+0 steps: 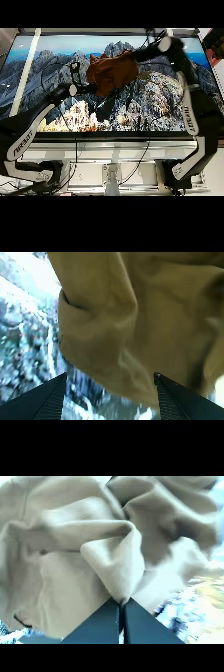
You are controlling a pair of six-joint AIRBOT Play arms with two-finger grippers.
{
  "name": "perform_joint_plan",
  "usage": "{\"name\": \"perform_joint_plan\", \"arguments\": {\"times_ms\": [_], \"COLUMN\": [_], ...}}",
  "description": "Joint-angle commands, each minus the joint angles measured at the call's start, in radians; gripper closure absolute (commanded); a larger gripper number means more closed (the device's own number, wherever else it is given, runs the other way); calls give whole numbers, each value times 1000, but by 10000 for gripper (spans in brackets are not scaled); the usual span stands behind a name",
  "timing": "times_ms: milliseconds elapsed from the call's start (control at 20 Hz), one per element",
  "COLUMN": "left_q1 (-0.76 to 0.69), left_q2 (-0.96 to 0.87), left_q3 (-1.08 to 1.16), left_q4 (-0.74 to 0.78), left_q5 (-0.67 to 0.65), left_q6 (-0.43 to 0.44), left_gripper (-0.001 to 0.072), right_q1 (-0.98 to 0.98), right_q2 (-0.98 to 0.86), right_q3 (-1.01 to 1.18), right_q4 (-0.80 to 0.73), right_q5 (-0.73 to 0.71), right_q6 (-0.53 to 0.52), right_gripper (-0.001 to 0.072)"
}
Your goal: Fold the clothes and pants, and hang the long-sleeved shirts on hangers.
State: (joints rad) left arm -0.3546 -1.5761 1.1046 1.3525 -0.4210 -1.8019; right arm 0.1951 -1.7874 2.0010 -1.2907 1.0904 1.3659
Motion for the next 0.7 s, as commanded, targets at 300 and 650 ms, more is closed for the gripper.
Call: {"name": "perform_joint_plan", "arguments": {"times_ms": [300, 650], "left_q1": [-13, -88], "left_q2": [-140, -143], "left_q3": [0, 1], "left_q4": [-332, -396], "left_q5": [228, 227], "left_q6": [-17, -17], "left_gripper": [80, 80], "right_q1": [-45, -45], "right_q2": [205, 205], "right_q3": [1, 1], "right_q4": [-3, 16], "right_q5": [142, 148], "right_q6": [-17, -17], "right_gripper": [700, 700]}}
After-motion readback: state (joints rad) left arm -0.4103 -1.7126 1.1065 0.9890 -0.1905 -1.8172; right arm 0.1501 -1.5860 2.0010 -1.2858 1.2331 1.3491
